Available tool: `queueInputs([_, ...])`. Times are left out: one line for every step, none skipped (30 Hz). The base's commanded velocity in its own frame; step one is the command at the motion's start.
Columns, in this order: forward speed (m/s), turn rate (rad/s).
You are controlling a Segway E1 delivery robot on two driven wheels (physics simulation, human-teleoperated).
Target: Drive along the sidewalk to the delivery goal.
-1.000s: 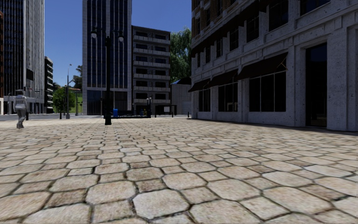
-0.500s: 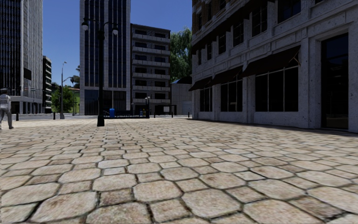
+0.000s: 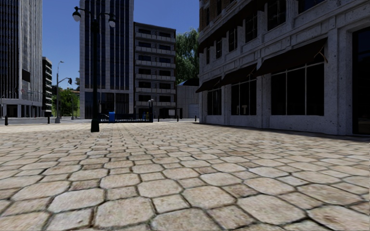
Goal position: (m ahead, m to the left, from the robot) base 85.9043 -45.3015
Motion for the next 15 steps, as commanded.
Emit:
queueInputs([2.00,0.00])
queueInputs([2.00,0.00])
queueInputs([2.00,0.00])
queueInputs([2.00,0.00])
queueInputs([2.00,0.00])
queueInputs([2.00,0.00])
queueInputs([2.00,0.00])
queueInputs([2.00,0.00])
queueInputs([2.00,0.00])
queueInputs([2.00,0.00])
queueInputs([2.00,0.00])
queueInputs([2.00,0.00])
queueInputs([2.00,0.00])
queueInputs([2.00,0.00])
queueInputs([2.00,0.00])
